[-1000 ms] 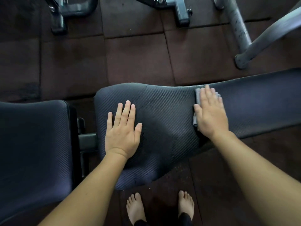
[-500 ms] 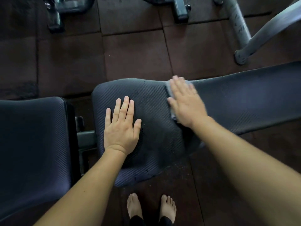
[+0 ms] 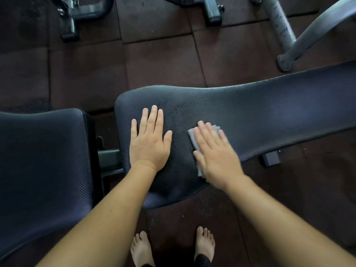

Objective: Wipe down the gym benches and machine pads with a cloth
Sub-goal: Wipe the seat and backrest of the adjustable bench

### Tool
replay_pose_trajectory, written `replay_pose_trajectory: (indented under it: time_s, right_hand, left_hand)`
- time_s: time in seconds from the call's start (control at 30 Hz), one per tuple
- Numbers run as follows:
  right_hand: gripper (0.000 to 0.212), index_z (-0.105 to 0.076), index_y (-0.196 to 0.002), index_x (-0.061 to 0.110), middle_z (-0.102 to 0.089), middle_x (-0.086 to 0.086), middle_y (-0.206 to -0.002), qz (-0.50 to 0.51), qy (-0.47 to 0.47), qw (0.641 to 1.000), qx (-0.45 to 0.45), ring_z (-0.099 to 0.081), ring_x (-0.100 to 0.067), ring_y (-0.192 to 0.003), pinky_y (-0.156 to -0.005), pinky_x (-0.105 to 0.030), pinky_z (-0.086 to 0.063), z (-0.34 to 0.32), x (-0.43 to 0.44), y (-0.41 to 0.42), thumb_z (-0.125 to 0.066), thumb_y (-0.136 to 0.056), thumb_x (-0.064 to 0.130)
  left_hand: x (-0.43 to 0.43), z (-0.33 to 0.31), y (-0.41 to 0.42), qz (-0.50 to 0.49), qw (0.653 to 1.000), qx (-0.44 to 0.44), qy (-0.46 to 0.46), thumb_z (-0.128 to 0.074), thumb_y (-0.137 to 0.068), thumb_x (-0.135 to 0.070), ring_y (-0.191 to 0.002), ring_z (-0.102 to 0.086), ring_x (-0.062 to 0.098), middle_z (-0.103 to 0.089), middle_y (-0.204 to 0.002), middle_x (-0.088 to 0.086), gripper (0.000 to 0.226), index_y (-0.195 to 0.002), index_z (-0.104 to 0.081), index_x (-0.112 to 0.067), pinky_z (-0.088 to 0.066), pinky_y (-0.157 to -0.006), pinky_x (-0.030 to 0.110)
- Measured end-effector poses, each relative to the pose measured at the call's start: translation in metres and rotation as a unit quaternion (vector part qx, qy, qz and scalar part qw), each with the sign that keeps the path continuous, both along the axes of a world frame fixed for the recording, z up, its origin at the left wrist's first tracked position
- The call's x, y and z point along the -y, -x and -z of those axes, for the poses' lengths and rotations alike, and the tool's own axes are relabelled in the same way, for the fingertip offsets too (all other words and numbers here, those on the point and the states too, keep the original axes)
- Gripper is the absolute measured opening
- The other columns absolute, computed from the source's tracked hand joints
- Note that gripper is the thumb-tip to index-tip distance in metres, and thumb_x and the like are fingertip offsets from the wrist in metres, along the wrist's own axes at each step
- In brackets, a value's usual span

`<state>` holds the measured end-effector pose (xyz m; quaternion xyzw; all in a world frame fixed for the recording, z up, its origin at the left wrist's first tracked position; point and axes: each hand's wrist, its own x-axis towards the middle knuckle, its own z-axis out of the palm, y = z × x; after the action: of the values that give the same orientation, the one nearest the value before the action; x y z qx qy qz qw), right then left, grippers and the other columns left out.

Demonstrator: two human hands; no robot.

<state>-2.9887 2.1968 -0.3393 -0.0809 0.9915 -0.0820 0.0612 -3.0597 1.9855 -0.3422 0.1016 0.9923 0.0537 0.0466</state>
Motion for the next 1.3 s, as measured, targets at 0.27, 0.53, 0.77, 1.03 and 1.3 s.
replay_pose_trajectory:
  time_s: [0.27,0.53,0.77,1.03,1.3]
  right_hand:
    - [0.074,-0.017,-0.162,0.001,-0.009,-0.019,-0.170,0.238,0.009,0.971,0.003,-0.004,-0.032,-0.159,-0.128,-0.050,-0.006,-0.003,0.001,0.006,-0.018,-0.102,0.046]
    - [0.068,-0.022,-0.161,0.001,-0.014,-0.017,-0.170,0.068,0.013,0.998,-0.005,-0.009,-0.032,-0.158,-0.128,-0.043,-0.003,0.000,0.048,-0.001,-0.024,-0.105,0.040]
    - [0.075,-0.014,-0.162,0.001,-0.005,-0.018,-0.171,0.204,0.016,0.979,0.011,-0.001,-0.031,-0.159,-0.129,-0.045,-0.002,-0.005,0.036,0.021,-0.015,-0.102,0.045]
    - [0.071,-0.020,-0.162,0.002,-0.010,-0.014,-0.171,0.167,0.033,0.985,0.011,-0.005,-0.028,-0.159,-0.129,-0.045,-0.004,-0.003,0.034,0.025,-0.022,-0.103,0.042]
    - [0.072,-0.018,-0.162,0.003,-0.010,-0.017,-0.171,0.195,0.013,0.981,-0.004,-0.005,-0.034,-0.158,-0.128,-0.050,-0.005,-0.004,0.086,0.140,-0.023,-0.103,0.045]
  left_hand:
    - [0.005,-0.008,0.003,0.015,0.999,0.039,-0.032,-0.022,-0.107,-0.053,-0.161,0.004,0.022,-0.003,-0.175,-0.001,0.069,-0.166,-0.011,-0.019,0.000,-0.130,0.051]
    - [0.079,-0.024,-0.008,0.114,0.993,0.016,-0.032,-0.030,-0.103,-0.057,-0.160,-0.009,0.025,-0.019,-0.172,0.002,0.070,-0.163,-0.030,-0.020,-0.010,-0.128,0.053]
    - [0.174,-0.027,-0.007,0.096,0.995,0.021,0.009,-0.034,-0.099,-0.060,-0.157,-0.023,0.029,-0.032,-0.168,0.004,0.074,-0.161,-0.035,-0.019,-0.015,-0.128,0.055]
    - [0.182,-0.008,-0.015,0.134,0.991,0.013,0.022,-0.034,-0.098,-0.071,-0.154,-0.032,0.023,-0.038,-0.165,-0.002,0.079,-0.162,-0.032,-0.024,-0.013,-0.126,0.060]
    - [0.183,-0.005,-0.016,0.136,0.991,-0.005,0.009,-0.038,-0.098,-0.072,-0.152,-0.036,0.022,-0.040,-0.163,-0.003,0.080,-0.163,-0.031,-0.025,-0.015,-0.125,0.061]
